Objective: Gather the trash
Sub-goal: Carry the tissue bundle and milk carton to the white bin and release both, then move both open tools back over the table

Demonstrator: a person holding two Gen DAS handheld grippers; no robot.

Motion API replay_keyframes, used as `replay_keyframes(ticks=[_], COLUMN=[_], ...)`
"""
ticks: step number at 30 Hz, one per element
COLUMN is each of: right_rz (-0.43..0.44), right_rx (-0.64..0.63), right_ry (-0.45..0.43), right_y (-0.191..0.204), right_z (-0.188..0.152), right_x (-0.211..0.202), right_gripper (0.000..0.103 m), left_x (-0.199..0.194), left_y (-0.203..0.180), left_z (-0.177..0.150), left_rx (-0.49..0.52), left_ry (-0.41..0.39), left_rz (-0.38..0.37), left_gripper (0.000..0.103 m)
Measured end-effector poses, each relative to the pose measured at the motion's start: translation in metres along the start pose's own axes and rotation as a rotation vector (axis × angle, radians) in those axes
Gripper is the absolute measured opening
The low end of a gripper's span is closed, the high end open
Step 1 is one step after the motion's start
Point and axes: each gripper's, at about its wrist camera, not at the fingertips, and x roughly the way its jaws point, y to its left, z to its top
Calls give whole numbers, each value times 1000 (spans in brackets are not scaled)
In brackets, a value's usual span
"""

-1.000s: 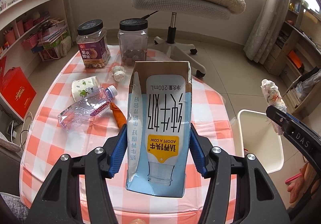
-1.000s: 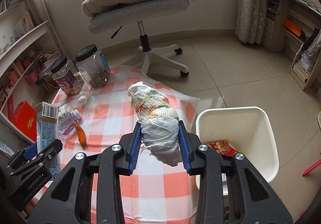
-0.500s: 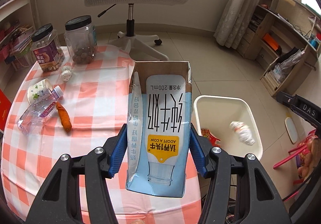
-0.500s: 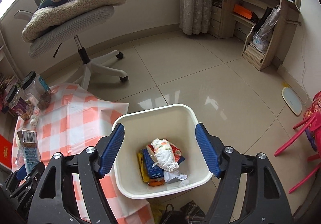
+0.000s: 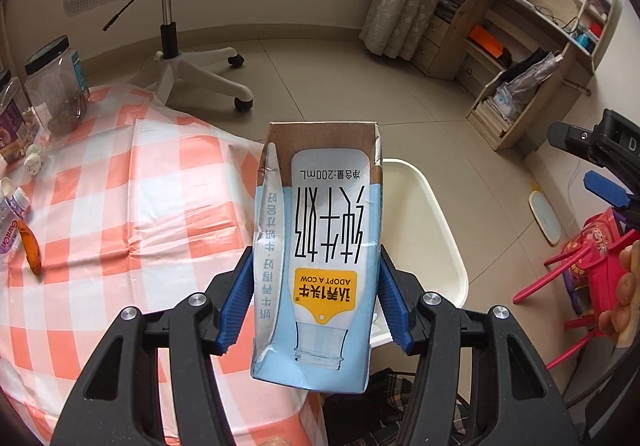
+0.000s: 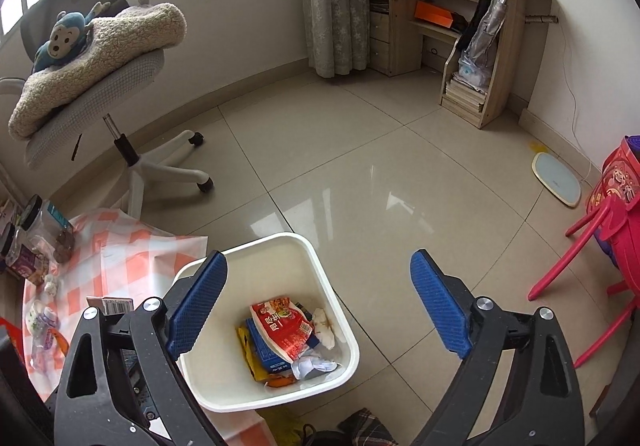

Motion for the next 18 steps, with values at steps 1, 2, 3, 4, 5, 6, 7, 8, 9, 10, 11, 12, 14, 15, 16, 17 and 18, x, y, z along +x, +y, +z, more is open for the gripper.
replay_keyframes(ticks=[1,2,3,4,5,6,7,8,9,10,11,12,14,15,16,17,18], right_rz=[-5,-9,-11,-11,-11,-14,-18,-23,-28,-32,-36,-42,-52,-55,-60,-68,-76], right_rx=[5,12,22,33,44,53,58,58,56,51,44,37,20,9,0,-8,-15], right_ry=[-4,-7,-9,-10,-12,-15,-19,-23,-26,-29,-33,-38,-54,-65,-78,-94,-111], right_y=[-3,-7,-9,-12,-15,-17,-18,-19,-18,-16,-14,-11,-3,1,5,10,15], right_z=[1,2,2,3,4,5,5,5,4,3,2,1,-1,-2,-3,-4,-5], right_x=[0,0,0,0,-1,-1,-1,-1,-2,-2,-2,-3,-4,-6,-8,-10,-13], right_gripper=[89,89,89,89,89,89,90,90,90,90,91,92,94,95,95,96,96], left_x=[3,6,8,10,13,15,16,14,12,9,6,2,-6,-11,-16,-22,-27], left_y=[-6,-12,-17,-21,-24,-25,-26,-25,-24,-22,-18,-15,-5,-1,3,8,13], left_z=[3,6,10,14,17,20,24,26,27,29,31,32,35,37,37,39,39], left_rx=[11,21,28,33,37,38,38,37,38,40,38,31,15,7,-2,-14,-29], left_ry=[1,-1,-2,2,10,17,17,12,3,-4,-15,-29,-66,-88,-110,-130,-147], left_rz=[-8,-17,-29,-45,-63,-71,-80,-86,-85,-79,-69,-52,4,44,84,122,156], left_gripper=[57,57,57,57,57,59,66,69,69,70,70,70,71,71,72,73,74])
